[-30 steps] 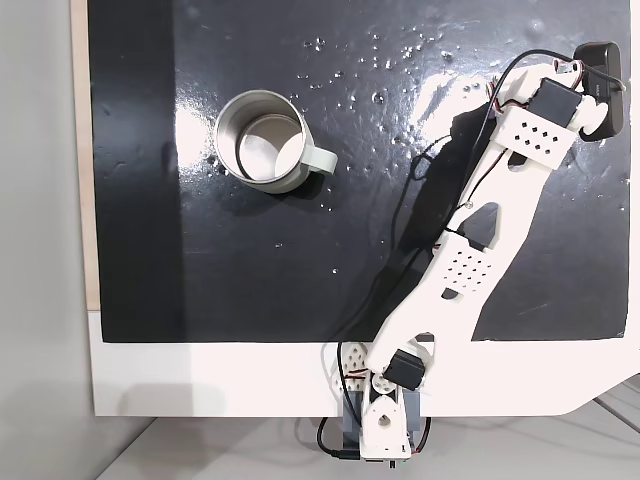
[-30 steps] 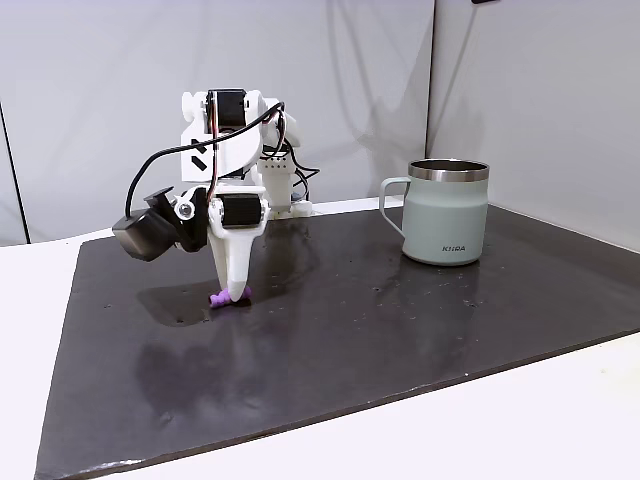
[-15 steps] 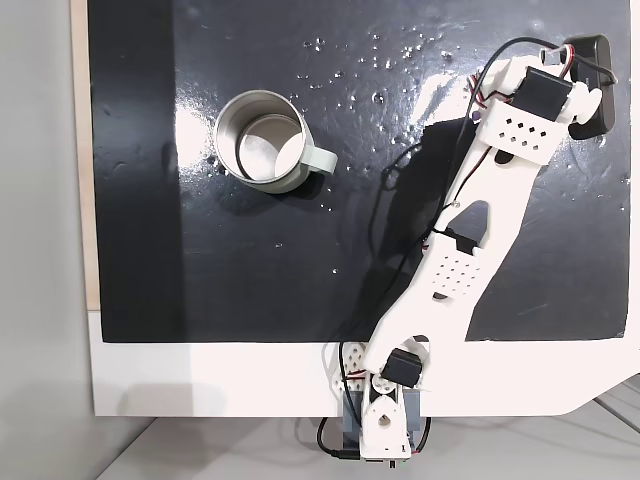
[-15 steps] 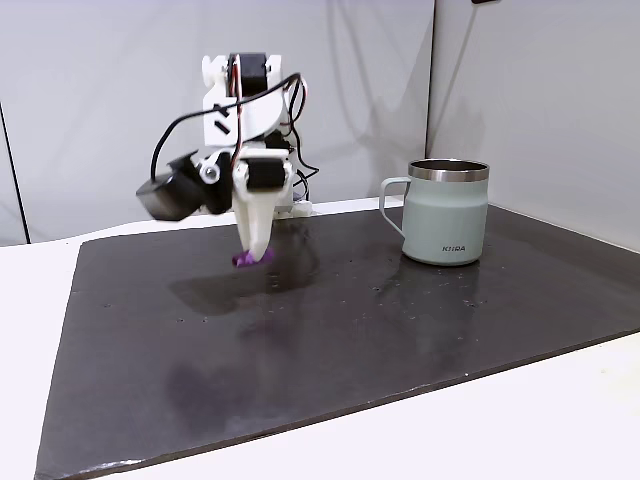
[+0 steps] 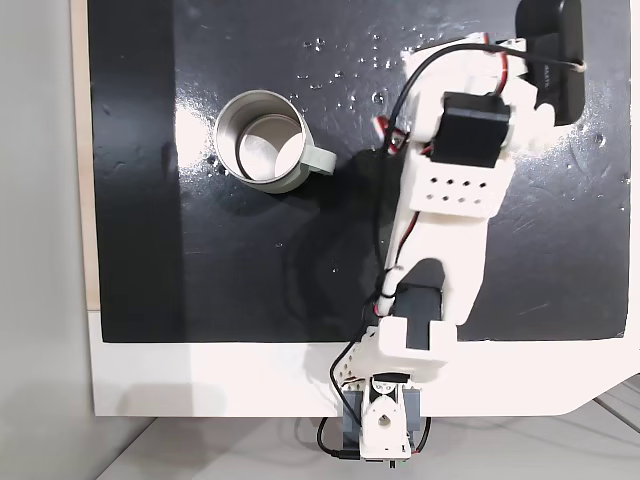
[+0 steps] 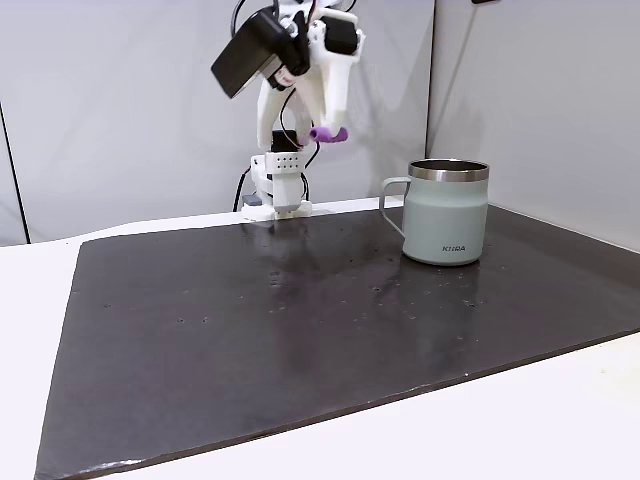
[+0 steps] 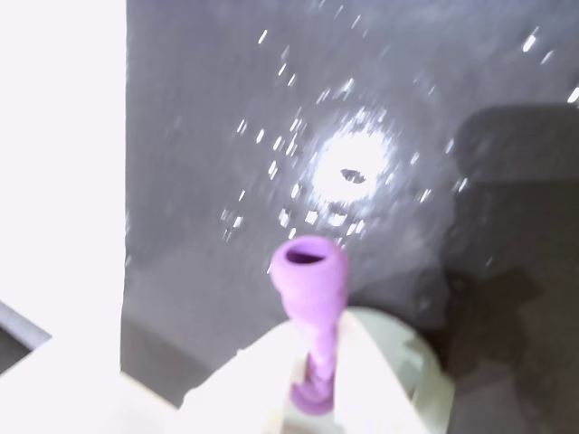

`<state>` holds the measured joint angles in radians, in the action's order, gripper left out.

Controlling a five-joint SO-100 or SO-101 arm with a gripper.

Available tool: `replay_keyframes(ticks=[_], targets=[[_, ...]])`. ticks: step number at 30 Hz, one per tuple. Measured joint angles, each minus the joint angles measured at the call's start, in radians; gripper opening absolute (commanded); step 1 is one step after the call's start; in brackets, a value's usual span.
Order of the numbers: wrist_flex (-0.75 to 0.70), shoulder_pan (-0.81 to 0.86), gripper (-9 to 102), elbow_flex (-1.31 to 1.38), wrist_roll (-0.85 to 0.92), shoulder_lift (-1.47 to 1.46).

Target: Grasp a pengrip and put it in the cup.

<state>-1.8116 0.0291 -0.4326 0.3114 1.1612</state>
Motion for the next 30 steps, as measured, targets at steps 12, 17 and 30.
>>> replay_keyframes(ticks=[12,17,30], targets=[[0.0,-0.334,0,-0.029,-0.264,0.098],[0.0,-0.472,0,-0.086,-0.299,0.098],[0.0,-0.526,14,-0.167,-0.318,0.098]])
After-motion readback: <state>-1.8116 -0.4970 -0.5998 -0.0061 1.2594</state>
